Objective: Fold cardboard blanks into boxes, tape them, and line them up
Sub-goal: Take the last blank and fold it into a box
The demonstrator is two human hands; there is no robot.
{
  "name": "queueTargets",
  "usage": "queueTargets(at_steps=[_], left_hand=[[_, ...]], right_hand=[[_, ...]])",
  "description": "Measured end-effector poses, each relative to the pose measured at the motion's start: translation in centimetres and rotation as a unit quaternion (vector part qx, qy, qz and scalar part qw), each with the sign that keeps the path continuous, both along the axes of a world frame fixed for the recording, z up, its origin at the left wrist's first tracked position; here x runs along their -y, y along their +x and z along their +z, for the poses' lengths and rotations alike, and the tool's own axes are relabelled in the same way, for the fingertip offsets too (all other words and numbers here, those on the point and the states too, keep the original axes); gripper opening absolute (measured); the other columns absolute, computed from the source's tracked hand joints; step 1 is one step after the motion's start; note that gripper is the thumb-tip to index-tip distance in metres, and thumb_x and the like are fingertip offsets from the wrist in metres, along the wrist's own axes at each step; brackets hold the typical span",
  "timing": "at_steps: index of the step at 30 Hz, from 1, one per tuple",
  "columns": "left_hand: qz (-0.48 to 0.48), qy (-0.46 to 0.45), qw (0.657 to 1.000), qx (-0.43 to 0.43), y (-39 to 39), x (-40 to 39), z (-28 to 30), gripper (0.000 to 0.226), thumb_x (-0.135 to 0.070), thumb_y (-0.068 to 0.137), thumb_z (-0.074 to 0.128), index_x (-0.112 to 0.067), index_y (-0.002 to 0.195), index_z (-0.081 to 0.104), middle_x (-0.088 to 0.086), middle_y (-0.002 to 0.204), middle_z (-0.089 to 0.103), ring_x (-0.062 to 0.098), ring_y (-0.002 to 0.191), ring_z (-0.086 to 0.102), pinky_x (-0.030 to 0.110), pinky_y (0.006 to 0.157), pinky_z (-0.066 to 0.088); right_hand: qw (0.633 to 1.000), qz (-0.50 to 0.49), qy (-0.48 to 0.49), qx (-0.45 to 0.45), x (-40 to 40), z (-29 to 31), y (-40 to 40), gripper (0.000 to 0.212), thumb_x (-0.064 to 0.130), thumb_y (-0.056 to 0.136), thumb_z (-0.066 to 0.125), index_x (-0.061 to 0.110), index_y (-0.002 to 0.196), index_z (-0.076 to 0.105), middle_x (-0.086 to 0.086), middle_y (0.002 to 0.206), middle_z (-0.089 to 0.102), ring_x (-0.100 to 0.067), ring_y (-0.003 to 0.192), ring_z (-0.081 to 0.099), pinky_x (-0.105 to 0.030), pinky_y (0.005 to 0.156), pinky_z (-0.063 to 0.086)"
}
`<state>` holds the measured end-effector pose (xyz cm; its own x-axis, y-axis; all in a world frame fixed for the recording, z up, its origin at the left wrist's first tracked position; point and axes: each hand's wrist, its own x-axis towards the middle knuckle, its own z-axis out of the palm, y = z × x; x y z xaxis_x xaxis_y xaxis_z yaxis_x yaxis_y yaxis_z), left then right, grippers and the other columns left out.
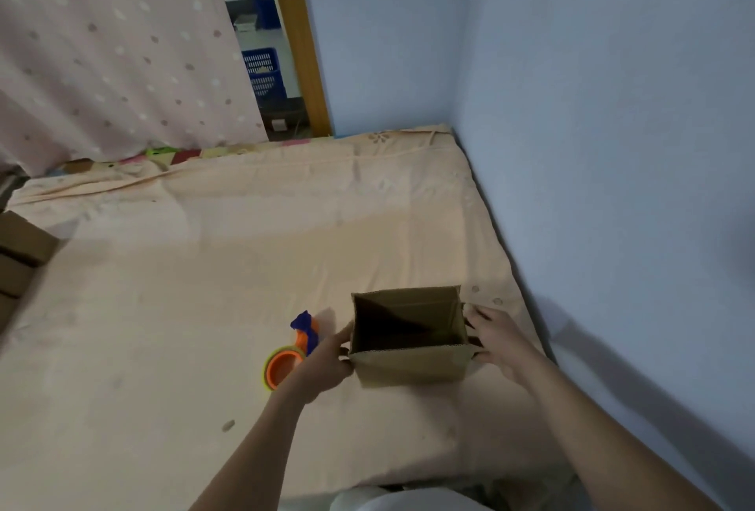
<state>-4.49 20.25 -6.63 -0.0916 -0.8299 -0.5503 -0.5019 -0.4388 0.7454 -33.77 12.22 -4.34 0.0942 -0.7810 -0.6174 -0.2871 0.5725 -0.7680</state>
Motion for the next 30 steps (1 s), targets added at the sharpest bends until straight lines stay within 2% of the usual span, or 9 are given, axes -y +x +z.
queueTargets(at_steps=[3,6,13,18,21,24,26,28,30], left_hand=[[0.129,0.036,0.985,-0.112,1.1,0.5,1.1,0.044,0.008,0.098,0.042,-0.011,0.134,0.057,0.014,0.123,0.066,0.026,0.106,0.068,0.036,0.087,0.058],[0.203,0.050,0.971,-0.116,0.7,1.1,1.8,0.025,-0.013,0.103,0.049,-0.007,0.122,0.064,0.014,0.113,0.069,0.025,0.087,0.074,0.038,0.076,0.061],[0.291,0.028,0.956,-0.008,-1.7,2.2,0.1,0.031,-0.036,0.091,0.070,-0.017,0.115,0.065,0.007,0.100,0.068,0.024,0.085,0.071,0.042,0.066,0.063],[0.323,0.009,0.943,0.080,-2.9,2.1,-0.1,0.026,-0.038,0.089,0.071,-0.020,0.106,0.064,0.003,0.086,0.067,0.019,0.076,0.068,0.033,0.057,0.060],[0.320,0.015,0.946,0.060,-2.7,2.0,-0.1,0.026,-0.038,0.088,0.073,-0.021,0.106,0.064,0.003,0.087,0.068,0.020,0.079,0.069,0.032,0.058,0.060],[0.320,0.022,0.947,0.009,-2.1,1.9,-0.3,0.027,-0.034,0.094,0.067,-0.014,0.112,0.066,0.005,0.094,0.069,0.022,0.081,0.071,0.038,0.065,0.063],[0.320,0.034,0.946,-0.026,-1.7,2.1,-0.1,0.032,-0.035,0.100,0.056,-0.009,0.116,0.065,0.007,0.101,0.070,0.025,0.085,0.071,0.042,0.067,0.063],[0.325,0.056,0.942,-0.058,-1.6,2.4,0.8,0.038,-0.039,0.104,0.044,-0.008,0.114,0.064,0.008,0.105,0.070,0.026,0.087,0.071,0.038,0.062,0.062],[0.344,0.093,0.930,-0.088,-1.5,2.5,1.8,0.050,-0.049,0.105,0.034,-0.008,0.114,0.062,0.008,0.106,0.070,0.028,0.088,0.070,0.035,0.054,0.059]], right_hand=[[1.000,-0.012,0.003,0.028,-0.1,0.0,-0.3,0.032,0.024,0.106,0.049,0.026,0.137,0.057,0.001,0.118,0.069,-0.021,0.105,0.067,-0.043,0.084,0.059],[1.000,-0.004,-0.003,0.025,-0.4,-0.2,-0.3,0.037,0.016,0.101,0.057,0.028,0.136,0.057,-0.002,0.120,0.068,-0.021,0.105,0.067,-0.037,0.073,0.059],[1.000,0.000,-0.004,-0.031,-0.5,-0.7,-0.1,0.043,0.017,0.093,0.071,0.018,0.134,0.059,0.001,0.114,0.064,-0.015,0.095,0.062,-0.031,0.065,0.054],[0.998,-0.015,-0.001,-0.062,-0.4,-1.2,0.2,0.046,0.018,0.089,0.076,0.013,0.133,0.061,-0.001,0.110,0.066,-0.016,0.091,0.063,-0.031,0.063,0.053],[0.998,-0.009,-0.008,-0.065,-0.4,-0.8,0.4,0.048,0.020,0.091,0.074,0.020,0.136,0.058,-0.003,0.128,0.064,-0.021,0.101,0.063,-0.038,0.075,0.058],[0.996,0.036,-0.035,-0.072,-0.1,0.2,0.7,0.055,0.034,0.099,0.061,0.039,0.149,0.040,0.003,0.156,0.037,-0.028,0.132,0.050,-0.043,0.085,0.054],[0.993,0.065,-0.055,-0.076,0.2,0.8,1.1,0.053,0.043,0.103,0.049,0.045,0.153,0.031,0.007,0.162,0.025,-0.030,0.141,0.040,-0.048,0.090,0.052],[0.993,0.067,-0.052,-0.080,0.4,1.1,1.6,0.050,0.051,0.104,0.040,0.040,0.152,0.035,0.002,0.158,0.035,-0.031,0.136,0.045,-0.050,0.091,0.052],[0.996,0.034,-0.028,-0.079,0.6,1.4,1.9,0.053,0.056,0.102,0.039,0.030,0.148,0.044,-0.003,0.135,0.056,-0.030,0.116,0.058,-0.046,0.084,0.055]])
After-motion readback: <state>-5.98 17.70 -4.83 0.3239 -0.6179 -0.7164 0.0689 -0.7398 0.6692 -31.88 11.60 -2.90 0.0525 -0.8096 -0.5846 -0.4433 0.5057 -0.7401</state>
